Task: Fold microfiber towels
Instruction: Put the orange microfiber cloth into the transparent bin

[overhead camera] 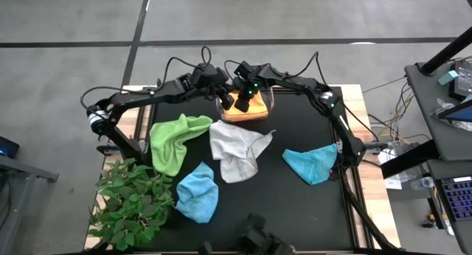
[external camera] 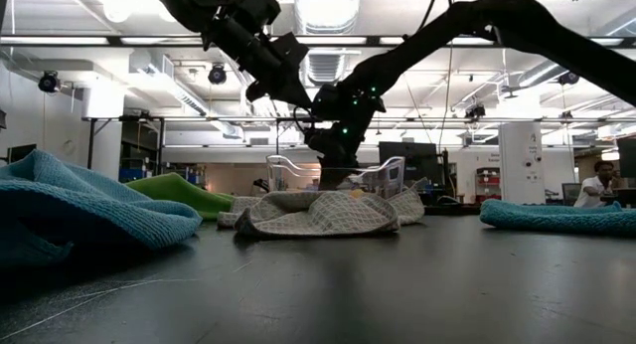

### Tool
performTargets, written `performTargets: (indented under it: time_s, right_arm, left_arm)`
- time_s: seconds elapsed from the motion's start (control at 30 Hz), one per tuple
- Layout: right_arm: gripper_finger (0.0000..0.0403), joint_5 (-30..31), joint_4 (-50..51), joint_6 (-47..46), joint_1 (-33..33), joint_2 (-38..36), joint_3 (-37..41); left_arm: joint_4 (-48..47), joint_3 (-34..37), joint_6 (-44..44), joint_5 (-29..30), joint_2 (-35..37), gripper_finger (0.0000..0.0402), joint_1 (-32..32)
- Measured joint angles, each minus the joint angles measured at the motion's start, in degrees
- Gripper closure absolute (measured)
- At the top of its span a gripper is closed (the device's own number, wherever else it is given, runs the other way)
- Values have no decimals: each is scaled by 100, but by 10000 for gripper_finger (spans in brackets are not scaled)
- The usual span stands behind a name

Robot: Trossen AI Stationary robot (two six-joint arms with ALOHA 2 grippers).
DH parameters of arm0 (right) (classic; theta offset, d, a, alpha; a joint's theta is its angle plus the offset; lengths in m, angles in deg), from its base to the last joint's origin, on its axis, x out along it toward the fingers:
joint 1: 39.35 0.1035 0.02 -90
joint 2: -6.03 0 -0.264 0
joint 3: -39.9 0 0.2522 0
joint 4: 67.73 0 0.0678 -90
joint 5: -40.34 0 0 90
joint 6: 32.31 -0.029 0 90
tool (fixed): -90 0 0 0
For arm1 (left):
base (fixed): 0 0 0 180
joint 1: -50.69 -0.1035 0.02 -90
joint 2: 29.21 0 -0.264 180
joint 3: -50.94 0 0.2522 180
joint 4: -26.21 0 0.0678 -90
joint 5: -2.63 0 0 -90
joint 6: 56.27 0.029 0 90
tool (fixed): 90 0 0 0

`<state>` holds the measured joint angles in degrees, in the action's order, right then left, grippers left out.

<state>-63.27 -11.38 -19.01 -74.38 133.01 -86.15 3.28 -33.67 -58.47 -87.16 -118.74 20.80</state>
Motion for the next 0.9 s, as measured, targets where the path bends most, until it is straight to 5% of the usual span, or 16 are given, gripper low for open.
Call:
performTargets:
  time_s: [0.53, 0.9]
  right_arm:
    - [394, 625, 140, 48, 94, 73, -38]
    - [394, 703, 876, 159, 90, -1036, 43]
  left_arm:
    - [-42, 6, 7, 0, 0, 400, 0]
    - [-46, 24, -30, -2, 2, 400, 11]
